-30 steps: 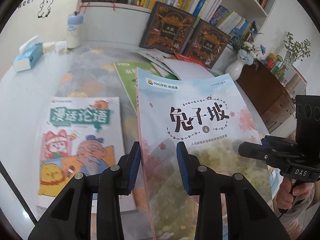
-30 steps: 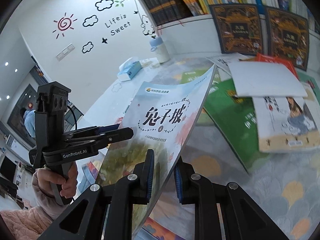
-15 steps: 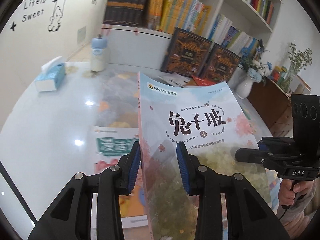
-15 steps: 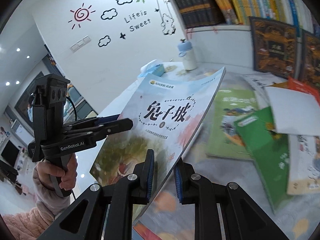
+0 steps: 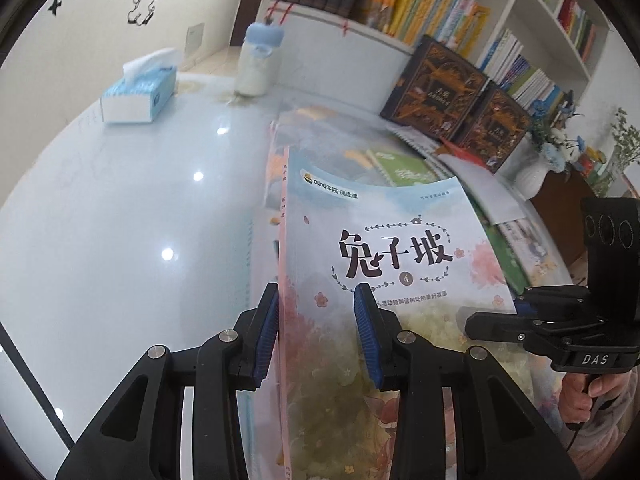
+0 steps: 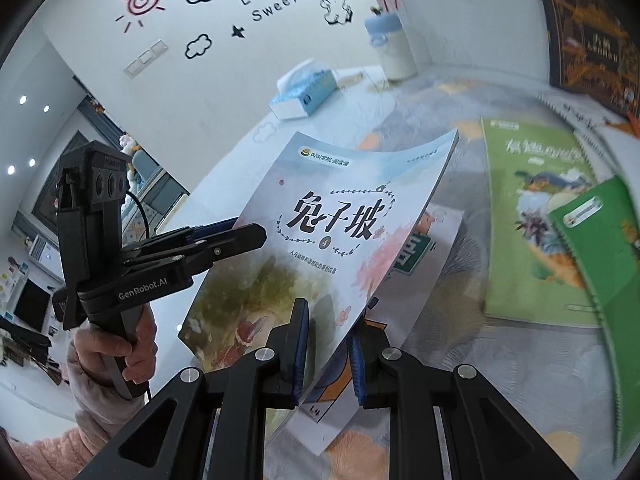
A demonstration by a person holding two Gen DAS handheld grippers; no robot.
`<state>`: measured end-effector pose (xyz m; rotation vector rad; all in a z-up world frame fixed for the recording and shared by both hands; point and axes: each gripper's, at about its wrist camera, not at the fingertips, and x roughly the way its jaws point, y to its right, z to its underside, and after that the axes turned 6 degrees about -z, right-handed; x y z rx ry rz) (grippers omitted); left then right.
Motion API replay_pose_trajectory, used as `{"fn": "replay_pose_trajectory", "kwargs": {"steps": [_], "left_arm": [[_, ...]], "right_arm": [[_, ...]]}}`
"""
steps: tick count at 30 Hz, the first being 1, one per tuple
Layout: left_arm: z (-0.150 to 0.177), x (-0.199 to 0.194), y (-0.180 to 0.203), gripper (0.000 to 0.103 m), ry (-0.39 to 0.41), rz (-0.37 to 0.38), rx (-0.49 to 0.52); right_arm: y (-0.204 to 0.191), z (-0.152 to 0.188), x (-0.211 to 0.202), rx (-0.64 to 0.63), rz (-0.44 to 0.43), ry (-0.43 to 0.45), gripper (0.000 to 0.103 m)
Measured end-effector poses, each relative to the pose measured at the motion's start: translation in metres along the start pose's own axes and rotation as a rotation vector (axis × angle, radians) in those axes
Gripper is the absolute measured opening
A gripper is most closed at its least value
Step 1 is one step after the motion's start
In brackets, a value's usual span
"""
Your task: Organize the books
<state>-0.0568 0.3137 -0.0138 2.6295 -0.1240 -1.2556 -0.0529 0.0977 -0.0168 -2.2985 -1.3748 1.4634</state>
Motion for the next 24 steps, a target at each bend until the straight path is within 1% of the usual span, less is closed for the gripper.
{"fn": "replay_pose_trajectory", "kwargs": {"steps": [4,7,9,14,19,21,22,24], "left_arm": [[0.003,0.009,-0.002,0.033,-0.012,-0.003,0.007],[0.004,0.013,-0.003,0.033,-0.020,-0.040,0.008],[0.004,0.014,-0.002,0.033,-0.016,-0.049,0.015],[0.006,0.022,0.000,0.033,-0.037,-0.080,0.027],[0.006,0.022,-0.003,0.033,-0.034,-0.083,0.021],[0.006,0.021,-0.003,0.033,-0.029,-0.116,0.029],[0.006,0.020,-0.004,0.033,-0.025,-0.127,0.031],[0.004,0.014,-0.009,0.033,0.001,-0.120,0.005]], "right_arm": [[0.007,-0.002,0.013,0.019,0.017,-0.013,0.018],[0.012,-0.003,0.019,0.042,0.006,-0.014,0.018],[0.013,-0.002,0.020,0.052,0.000,-0.014,0.019],[0.018,0.000,0.026,0.057,0.005,-0.026,0.018],[0.022,0.001,0.027,0.070,0.004,-0.026,0.019],[0.023,0.000,0.027,0.073,0.006,-0.025,0.020],[0.024,0.000,0.027,0.075,0.003,-0.023,0.020],[0.025,0.000,0.026,0.082,-0.009,-0.023,0.020]]}}
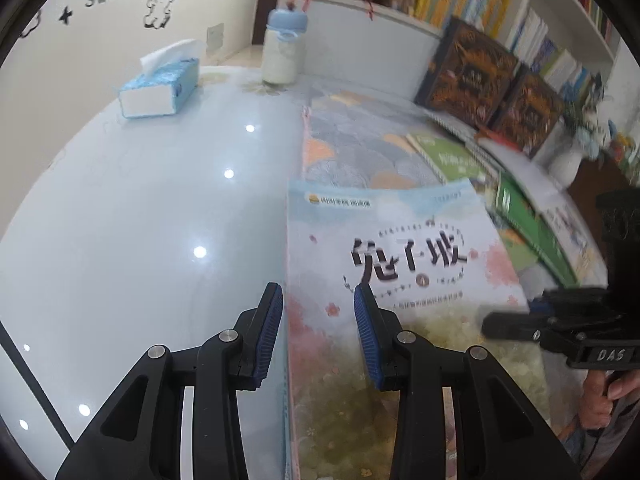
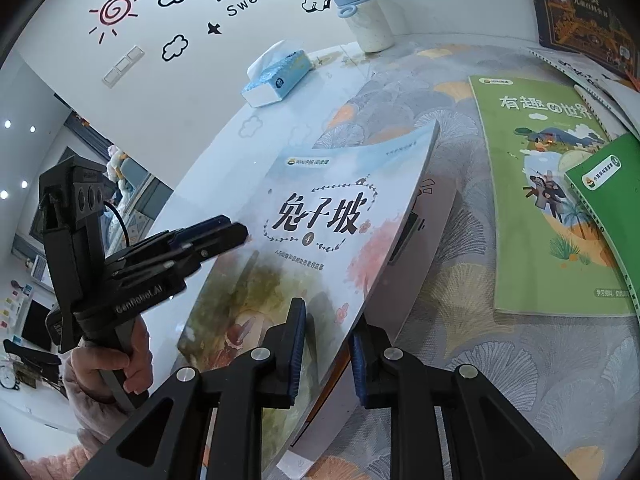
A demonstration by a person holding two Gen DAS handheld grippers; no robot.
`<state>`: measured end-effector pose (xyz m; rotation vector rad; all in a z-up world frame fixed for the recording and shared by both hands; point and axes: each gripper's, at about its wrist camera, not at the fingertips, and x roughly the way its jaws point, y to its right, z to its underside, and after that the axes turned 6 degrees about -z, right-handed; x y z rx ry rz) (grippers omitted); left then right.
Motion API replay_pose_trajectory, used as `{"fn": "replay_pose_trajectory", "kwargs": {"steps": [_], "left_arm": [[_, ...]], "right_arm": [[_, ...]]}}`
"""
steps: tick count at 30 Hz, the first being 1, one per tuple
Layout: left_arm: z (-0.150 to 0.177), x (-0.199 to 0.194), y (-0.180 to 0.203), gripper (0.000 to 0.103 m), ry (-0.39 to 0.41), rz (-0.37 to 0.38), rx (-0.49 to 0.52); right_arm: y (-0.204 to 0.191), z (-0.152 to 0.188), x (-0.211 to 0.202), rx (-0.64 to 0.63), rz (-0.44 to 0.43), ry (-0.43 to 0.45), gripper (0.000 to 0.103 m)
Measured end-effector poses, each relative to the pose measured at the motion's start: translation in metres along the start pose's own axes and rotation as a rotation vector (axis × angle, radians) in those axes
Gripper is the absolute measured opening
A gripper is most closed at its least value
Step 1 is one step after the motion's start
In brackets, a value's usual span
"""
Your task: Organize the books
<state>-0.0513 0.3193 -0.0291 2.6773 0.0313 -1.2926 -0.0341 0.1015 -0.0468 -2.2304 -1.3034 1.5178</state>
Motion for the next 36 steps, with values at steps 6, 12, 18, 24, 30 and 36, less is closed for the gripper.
{"fn": "replay_pose_trajectory", "kwargs": {"steps": [6,12,18,24,30,36], "left_arm": [[-0.004,-0.012,0.003,0.033,0.022,-0.002,0.023],[0.003,-0.009,0.023,0.034,-0.012,0.025,0.082],[0.011,-0.005,0.034,0.034,-0.041,0.020,0.107],[0.011,-0.012,0.035,0.036,-0.035,0.016,0.093],[0.011,-0.010,0.049,0.036,-0.056,-0.003,0.084],[0.010,-0.007,0.075,0.036,-0.069,0.011,0.099]], "right_arm": [[-0.001,0.002,0.002,-0.005,0.008,-0.008,0.020],[0.002,0.002,0.004,0.004,0.004,-0.011,0.020],[0.008,0.002,0.003,0.047,0.002,-0.021,0.022],[0.012,0.005,-0.010,0.059,0.051,-0.015,0.022],[0.023,0.010,-0.031,0.083,0.056,0.011,0.022],[0.042,0.023,-0.057,0.118,0.058,0.028,0.023]]}}
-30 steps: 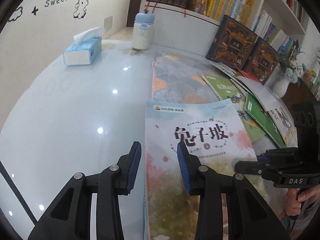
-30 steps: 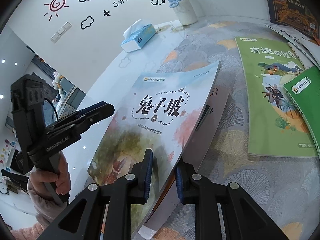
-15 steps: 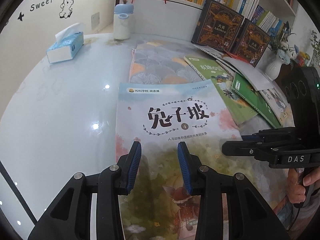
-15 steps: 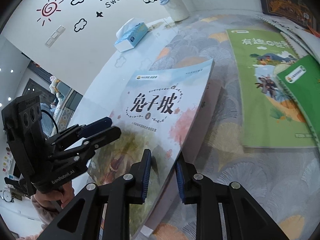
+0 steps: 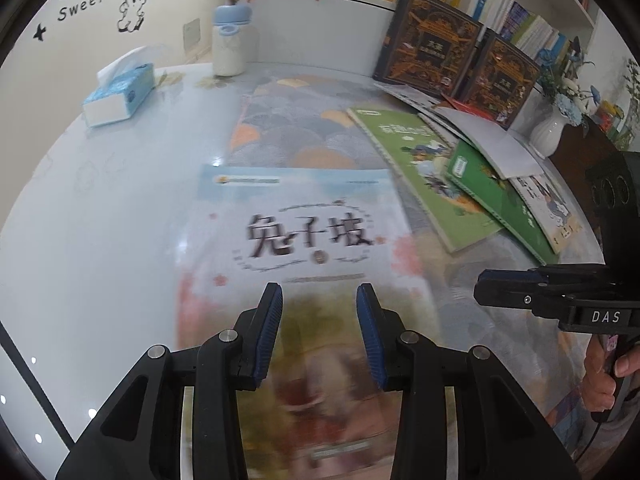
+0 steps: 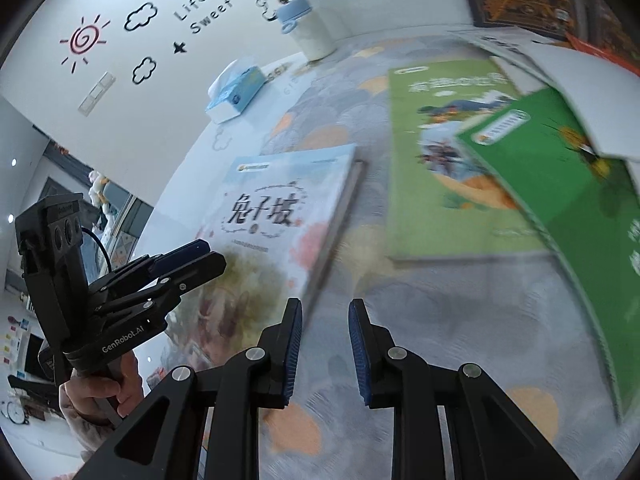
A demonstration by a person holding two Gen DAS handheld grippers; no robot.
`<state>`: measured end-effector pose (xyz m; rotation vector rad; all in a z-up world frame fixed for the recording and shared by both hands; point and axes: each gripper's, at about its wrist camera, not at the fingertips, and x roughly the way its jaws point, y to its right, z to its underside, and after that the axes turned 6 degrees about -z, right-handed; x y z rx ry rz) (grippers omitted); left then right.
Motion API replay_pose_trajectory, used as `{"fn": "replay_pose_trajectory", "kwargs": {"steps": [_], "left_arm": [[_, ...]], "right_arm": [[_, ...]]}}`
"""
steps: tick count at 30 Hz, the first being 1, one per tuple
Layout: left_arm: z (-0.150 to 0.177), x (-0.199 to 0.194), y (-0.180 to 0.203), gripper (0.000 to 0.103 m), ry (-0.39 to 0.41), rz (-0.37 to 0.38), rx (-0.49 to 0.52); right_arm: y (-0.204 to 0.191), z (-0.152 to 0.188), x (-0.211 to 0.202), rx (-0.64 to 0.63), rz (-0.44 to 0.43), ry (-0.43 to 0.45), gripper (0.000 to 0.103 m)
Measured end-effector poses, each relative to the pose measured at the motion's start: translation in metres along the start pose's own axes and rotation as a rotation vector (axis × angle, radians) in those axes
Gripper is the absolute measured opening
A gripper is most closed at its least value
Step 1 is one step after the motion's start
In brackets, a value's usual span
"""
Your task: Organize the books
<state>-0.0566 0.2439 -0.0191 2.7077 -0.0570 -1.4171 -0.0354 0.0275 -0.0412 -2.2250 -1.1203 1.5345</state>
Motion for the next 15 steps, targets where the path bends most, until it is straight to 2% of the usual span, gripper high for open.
{"fn": "replay_pose_trajectory", "kwargs": {"steps": [6,9,15], "left_arm": [[-0.011,0.008,0.047,0.038,-0.010,0.033,0.045],[-0.016,0.016,0.077,0.038,-0.020,0.060,0.071],[-0.027,0.037,0.136,0.038,-0.046,0.103,0.115]], "right_arm": [[0.038,0.010,-0.038,0.074,0.013,0.048,0.032],[0.062,0.018,-0.063,0.105,0.026,0.079,0.041],[0.118,0.036,-0.119,0.186,0.055,0.155,0.042]]}}
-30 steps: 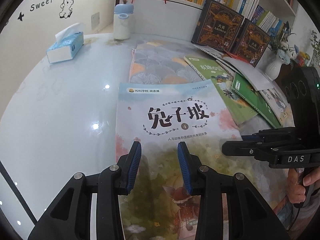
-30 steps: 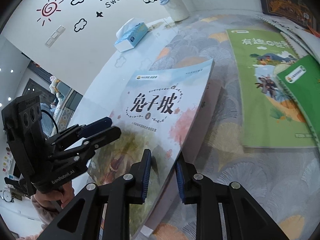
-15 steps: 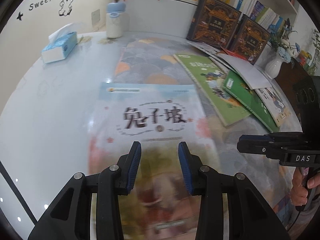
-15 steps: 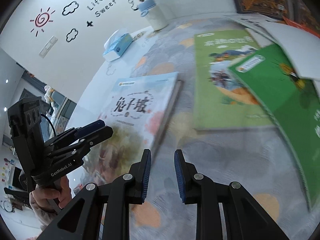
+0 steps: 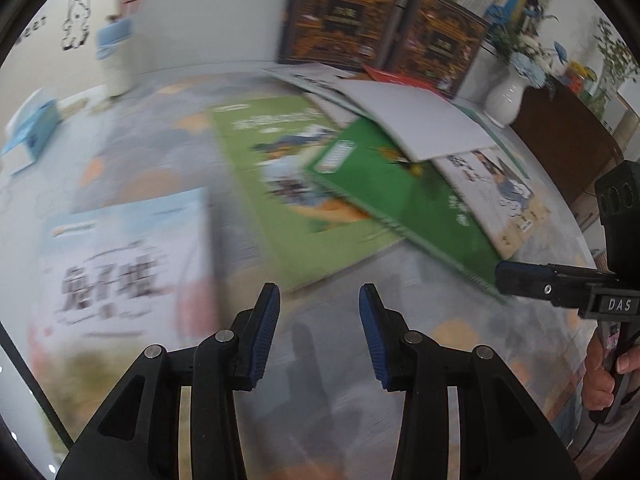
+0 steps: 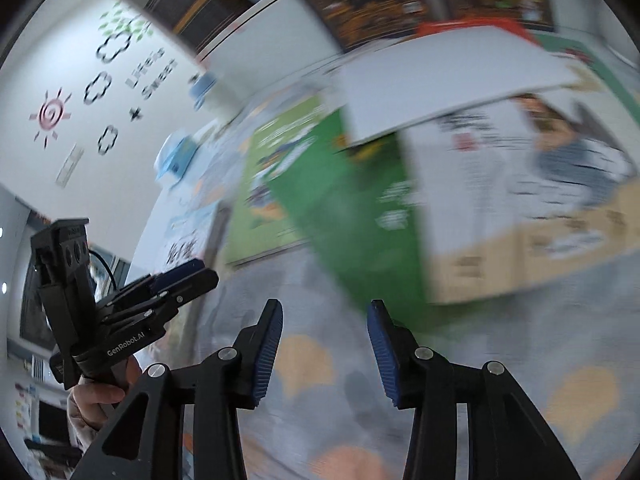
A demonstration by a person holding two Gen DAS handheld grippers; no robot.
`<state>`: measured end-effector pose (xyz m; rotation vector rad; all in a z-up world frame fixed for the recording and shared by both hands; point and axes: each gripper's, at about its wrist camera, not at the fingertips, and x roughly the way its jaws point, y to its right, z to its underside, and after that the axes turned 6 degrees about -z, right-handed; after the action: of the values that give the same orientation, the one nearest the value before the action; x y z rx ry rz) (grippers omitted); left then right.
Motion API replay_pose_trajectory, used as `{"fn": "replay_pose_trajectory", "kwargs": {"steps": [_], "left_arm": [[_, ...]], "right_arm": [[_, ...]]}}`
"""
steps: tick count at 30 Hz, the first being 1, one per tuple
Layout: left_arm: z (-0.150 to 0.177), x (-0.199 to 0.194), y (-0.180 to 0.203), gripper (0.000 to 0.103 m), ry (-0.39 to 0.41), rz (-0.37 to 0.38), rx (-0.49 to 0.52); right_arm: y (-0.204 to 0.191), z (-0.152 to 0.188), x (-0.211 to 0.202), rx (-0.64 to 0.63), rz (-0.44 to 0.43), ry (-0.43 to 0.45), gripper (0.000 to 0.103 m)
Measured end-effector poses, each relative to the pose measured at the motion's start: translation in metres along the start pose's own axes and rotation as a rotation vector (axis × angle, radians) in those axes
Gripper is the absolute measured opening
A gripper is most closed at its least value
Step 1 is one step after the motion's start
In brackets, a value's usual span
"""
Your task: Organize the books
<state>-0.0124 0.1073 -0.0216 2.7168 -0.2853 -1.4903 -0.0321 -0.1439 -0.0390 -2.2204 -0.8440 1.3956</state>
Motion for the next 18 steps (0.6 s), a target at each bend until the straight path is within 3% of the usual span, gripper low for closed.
{"fn": "replay_pose_trajectory", "kwargs": {"steps": [10,18], "left_arm": [[-0.030,0.030,0.076,0.038,-0.007,0.075,0.059],[-0.047,0.052,0.112,0.038,-0.022,0.113,0.098]], "right_arm": [[0.104,-0.022,-0.092,0.134,0.080,0.163,0.043],[0.156,-0.052,-0.102,0.179,0.141,0.157,0.043]]}}
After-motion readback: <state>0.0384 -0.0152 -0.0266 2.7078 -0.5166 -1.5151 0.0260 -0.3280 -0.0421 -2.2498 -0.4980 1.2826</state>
